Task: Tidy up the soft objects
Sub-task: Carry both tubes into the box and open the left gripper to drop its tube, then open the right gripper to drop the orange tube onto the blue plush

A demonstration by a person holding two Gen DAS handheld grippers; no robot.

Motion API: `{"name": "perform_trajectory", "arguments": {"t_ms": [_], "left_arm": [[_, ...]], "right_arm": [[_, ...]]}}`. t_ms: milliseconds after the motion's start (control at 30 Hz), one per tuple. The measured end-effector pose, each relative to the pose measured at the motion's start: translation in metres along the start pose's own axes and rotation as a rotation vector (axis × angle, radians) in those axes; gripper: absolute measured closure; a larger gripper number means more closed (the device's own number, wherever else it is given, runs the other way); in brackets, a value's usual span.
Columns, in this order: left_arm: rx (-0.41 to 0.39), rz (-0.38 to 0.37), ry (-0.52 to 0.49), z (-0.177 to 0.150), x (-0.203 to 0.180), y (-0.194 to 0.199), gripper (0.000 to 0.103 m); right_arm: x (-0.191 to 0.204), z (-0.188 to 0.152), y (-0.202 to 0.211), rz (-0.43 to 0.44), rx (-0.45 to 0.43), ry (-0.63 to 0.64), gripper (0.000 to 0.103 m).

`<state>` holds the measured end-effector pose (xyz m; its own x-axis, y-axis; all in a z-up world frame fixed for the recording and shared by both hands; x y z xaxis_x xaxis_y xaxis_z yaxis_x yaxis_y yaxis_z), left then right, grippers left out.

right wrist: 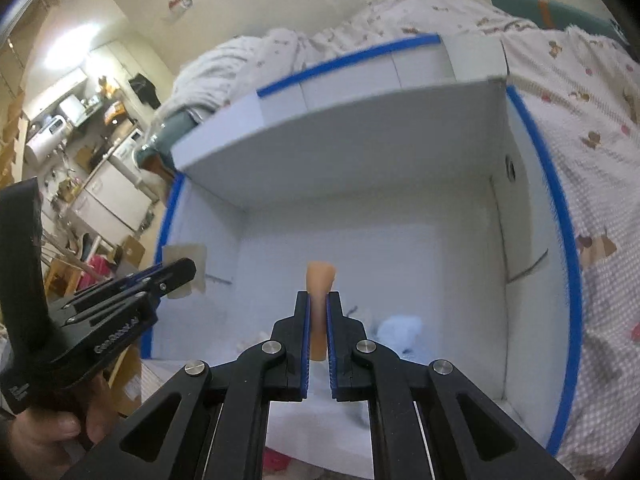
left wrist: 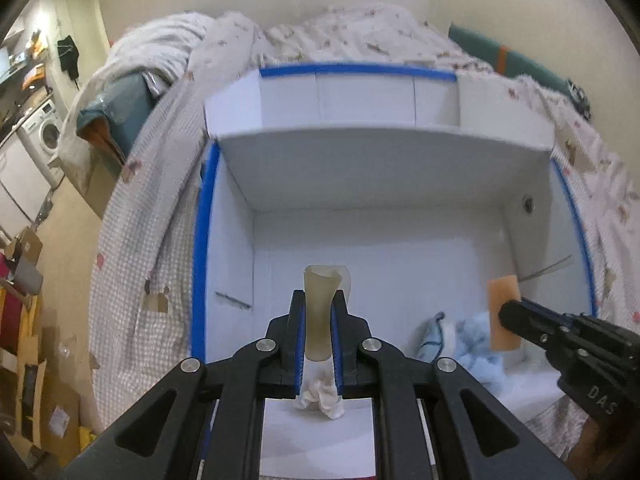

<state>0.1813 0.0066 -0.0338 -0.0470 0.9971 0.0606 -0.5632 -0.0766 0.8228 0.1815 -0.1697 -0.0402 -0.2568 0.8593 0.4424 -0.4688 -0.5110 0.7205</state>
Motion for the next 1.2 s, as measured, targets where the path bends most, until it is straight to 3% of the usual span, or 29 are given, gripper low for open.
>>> {"name": "perform_trajectory", "arguments": {"t_ms": [300,633,733,933,1033,1133,1167,1200], "left_arm": [[0.06,-0.05,0.043,-0.01,0.002,-0.022,0.093],[0.06,0.007,0.026,-0.015,-0.001,-0.024,0.091],[0.057,0.001,0.004,-0.015,-0.004,-0.022,0.082],[0.049,0.016,-0.018,-0.015,-0.007,-0.018,0.08],[0.05,0.018,-0.016,-0.015,-0.006,-0.018,0.071],[0.04,0.019,-0.01,-0.013,-0.005,-0.015,0.047],[0.031,0.024,-0.011,-0.013,-0.004,-0.013,0.042],[0.025,0.027,-0.013,-0.013,-0.005,-0.012,0.041]], "right_arm": [[0.0,-0.009,-0.025,-0.036,0.071,0.006,0.094],[0.005,-0.006,-0.036,-0.045,0.093,0.017,0.094],[0.005,-0.006,-0.035,-0.021,0.088,0.005,0.093],[0.0,-0.006,-0.033,-0.032,0.076,-0.008,0.093],[-0.003,-0.006,-0.033,-0.038,0.076,-0.02,0.092],[-0.007,-0.006,-0.034,-0.044,0.077,-0.044,0.082],[-0.007,-0.005,-0.034,-0.044,0.077,-0.049,0.073],[-0.008,-0.005,-0.034,-0.041,0.076,-0.056,0.057]]}}
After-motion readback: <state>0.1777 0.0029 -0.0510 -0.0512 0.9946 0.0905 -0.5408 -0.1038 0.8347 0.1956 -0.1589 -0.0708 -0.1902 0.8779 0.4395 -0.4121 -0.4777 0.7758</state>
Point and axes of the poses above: each gripper's, at about its wrist camera, not at the fingertips, and y roughly against the way its jaws point, x to its left, z to its top, the point moved 4 cm from there along -y, roughly the way its jaws point, and after that the axes turned 2 degrees about -y, right-handed, at the moved point
